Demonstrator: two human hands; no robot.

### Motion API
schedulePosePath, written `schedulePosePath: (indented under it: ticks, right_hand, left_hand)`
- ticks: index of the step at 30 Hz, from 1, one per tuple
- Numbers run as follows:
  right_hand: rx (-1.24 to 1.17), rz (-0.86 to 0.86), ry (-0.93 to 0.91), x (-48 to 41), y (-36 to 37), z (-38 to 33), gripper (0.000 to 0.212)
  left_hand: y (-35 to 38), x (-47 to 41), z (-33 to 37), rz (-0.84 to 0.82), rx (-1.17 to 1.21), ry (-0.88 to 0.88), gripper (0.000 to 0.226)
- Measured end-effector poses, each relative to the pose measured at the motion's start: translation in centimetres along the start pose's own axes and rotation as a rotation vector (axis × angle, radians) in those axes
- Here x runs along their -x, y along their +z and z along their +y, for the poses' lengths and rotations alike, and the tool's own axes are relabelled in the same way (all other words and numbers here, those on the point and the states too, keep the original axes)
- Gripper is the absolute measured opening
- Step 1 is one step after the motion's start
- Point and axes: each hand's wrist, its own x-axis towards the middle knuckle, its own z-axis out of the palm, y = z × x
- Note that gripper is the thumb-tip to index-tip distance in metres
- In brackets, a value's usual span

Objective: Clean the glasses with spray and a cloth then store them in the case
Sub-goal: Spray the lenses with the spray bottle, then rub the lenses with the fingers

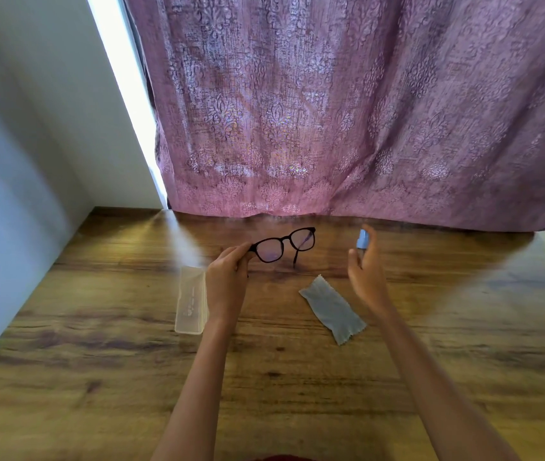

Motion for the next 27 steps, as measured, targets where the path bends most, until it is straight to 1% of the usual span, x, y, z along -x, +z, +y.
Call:
schedulePosePath:
  ticks: [3, 4, 7, 9, 14, 19, 27]
  right_hand:
    - [0.018, 0.02, 0.095, 0.0, -0.3, 1.7, 0.054]
    - [0.033, 0.03, 0.124, 0.1, -0.3, 2.2, 0.051]
    - [0.052, 0.057, 0.188, 0.3, -0.2, 3.1, 0.03]
    - [0.066, 0.064, 0.194, 0.4, -0.2, 3.2, 0.024]
    - [0.117, 0.092, 0.17, 0.4, -0.1, 3.2, 0.026]
    - [0.123, 0.118, 0.182, 0.5, -0.2, 3.3, 0.025]
    - [0.081, 0.114, 0.246, 0.7, 0.0, 3.7, 0.029]
  left_hand:
    - [0.1, -0.1, 0.1, -0.003, 0.012, -0.006, 0.021]
    - [0.2, -0.1, 0.0, -0.003, 0.012, -0.005, 0.021]
    - [0.2, -0.1, -0.1, 0.0, 0.01, 0.001, 0.021]
    - [0.3, -0.1, -0.2, 0.0, 0.015, -0.009, 0.021]
    - [0.3, -0.1, -0.2, -0.006, 0.023, -0.026, 0.022]
    - [0.2, 0.0, -0.2, -0.003, 0.013, -0.015, 0.022]
    - [0.2, 0.0, -0.3, 0.007, 0.017, -0.025, 0.022]
